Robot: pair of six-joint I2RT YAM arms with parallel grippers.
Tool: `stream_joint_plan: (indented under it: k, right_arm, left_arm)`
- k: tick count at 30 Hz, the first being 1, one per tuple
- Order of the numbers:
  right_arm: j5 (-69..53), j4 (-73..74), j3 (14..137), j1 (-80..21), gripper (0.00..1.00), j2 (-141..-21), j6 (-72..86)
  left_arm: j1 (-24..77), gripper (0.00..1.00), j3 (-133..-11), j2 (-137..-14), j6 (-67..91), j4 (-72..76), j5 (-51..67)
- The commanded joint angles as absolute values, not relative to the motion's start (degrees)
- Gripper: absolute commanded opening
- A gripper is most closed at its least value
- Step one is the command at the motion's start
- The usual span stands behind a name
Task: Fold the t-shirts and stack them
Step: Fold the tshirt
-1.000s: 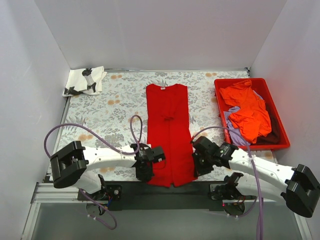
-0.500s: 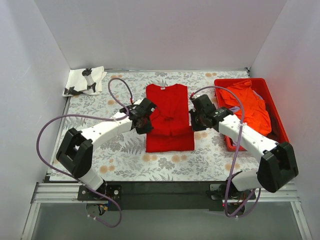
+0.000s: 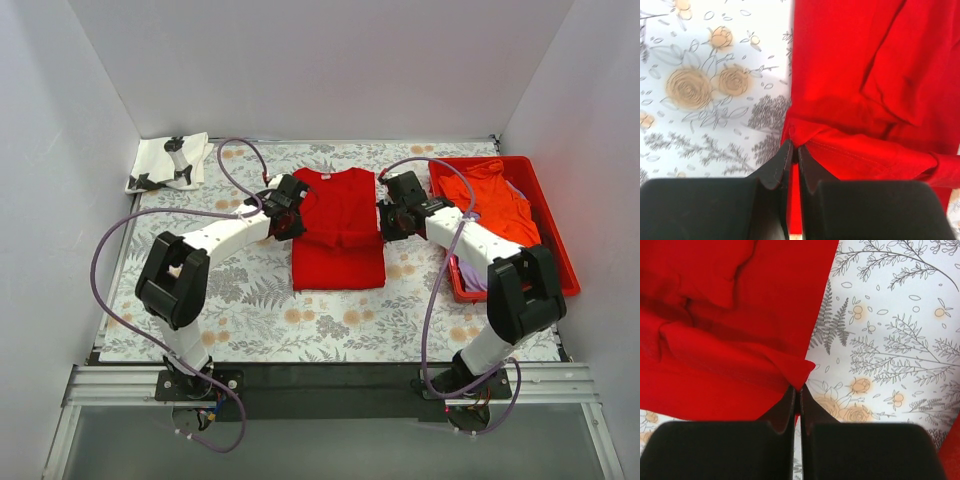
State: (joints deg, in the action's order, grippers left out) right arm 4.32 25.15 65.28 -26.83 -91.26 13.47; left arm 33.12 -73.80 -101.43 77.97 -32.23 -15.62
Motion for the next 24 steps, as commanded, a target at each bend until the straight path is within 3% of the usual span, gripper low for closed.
stream_joint_plan:
  k: [1, 4, 6, 8, 9, 12, 15, 22, 24]
  right_arm:
    - [4.9, 22.1, 67.5, -24.9, 0.01, -93.4, 11.3]
    - [3.8, 21.0, 68.4, -24.4, 0.01, -96.0, 10.8]
    - [3.3, 20.8, 69.3, -24.3, 0.02, -98.1, 10.5]
    - [2.6, 20.9, 70.0, -24.3, 0.14, -99.7, 10.3]
    - [2.1, 20.9, 70.7, -24.4, 0.20, -99.7, 10.3]
    - [1.1, 21.3, 70.9, -24.3, 0.30, -98.1, 10.5]
    - [2.0, 21.0, 69.9, -25.0, 0.32, -93.7, 11.1]
    - [0.4, 14.3, 61.1, -28.7, 0.30, -84.4, 13.3]
    - [-3.4, 12.1, 58.2, -30.5, 0.28, -84.0, 13.8]
  left_arm:
    - [32.0, 0.00, -75.3, -103.7, 75.1, -30.3, -19.1]
    - [31.7, 0.00, -75.1, -106.1, 75.1, -29.7, -19.5]
    - [31.6, 0.06, -74.9, -107.2, 75.3, -29.4, -19.7]
    - [31.6, 0.10, -75.1, -107.7, 75.4, -29.3, -20.1]
    - [31.6, 0.22, -75.3, -107.5, 75.4, -29.4, -20.3]
    - [31.6, 0.37, -75.8, -105.2, 75.3, -30.1, -20.5]
    - [31.6, 0.50, -75.8, -102.3, 75.5, -31.2, -19.6]
    - [36.1, 0.50, -68.9, -91.0, 81.7, -33.2, -15.8]
    - [37.5, 0.40, -65.8, -89.7, 83.5, -31.7, -13.8]
